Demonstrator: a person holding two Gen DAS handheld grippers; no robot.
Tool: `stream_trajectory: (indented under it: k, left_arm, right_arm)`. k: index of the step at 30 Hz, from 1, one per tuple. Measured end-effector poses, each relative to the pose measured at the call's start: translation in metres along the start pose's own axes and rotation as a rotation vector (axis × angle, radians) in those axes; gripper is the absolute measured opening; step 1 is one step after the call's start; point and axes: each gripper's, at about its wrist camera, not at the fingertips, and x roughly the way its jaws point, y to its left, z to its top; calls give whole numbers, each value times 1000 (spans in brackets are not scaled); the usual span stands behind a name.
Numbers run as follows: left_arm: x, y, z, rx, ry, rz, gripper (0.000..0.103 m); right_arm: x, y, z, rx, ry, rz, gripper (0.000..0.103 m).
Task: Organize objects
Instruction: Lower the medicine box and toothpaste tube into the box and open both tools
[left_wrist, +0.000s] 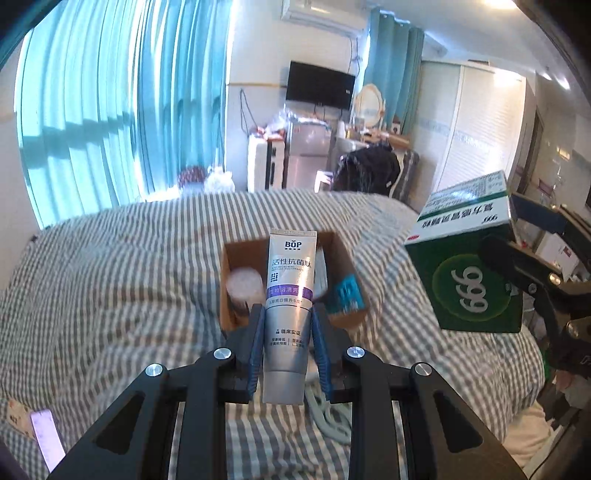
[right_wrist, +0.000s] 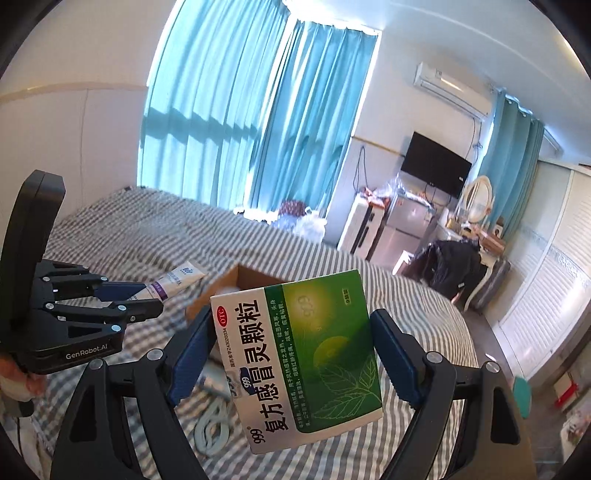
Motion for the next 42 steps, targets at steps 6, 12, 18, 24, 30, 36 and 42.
stream_trajectory:
  k: [6,12,18,24,30,36,42]
  left_arm:
    - [20,16,45,-18,-45,4,25]
    - [65,27,87,-34,-57,20,25]
    - [118,32,111,-18,-46,40,25]
    - [178,40,98,-24,38,45,25]
    - [231,47,67,-23,150,55,25]
    - [256,47,43,-23,210,52,25]
    - [263,38,26,-15,253,49,25]
  right_arm:
    - [31,-15,29,52,-37,47,83]
    - [84,-30,55,126,-60,73,83]
    - [143,-43,67,187,-35,96,83]
    - [210,-52,53,246,52,125,83]
    - [269,-55,17,293,165,160,83]
    - [297,-58,-11,309,226,183,83]
    - [300,-52,-16,307,237,195,84]
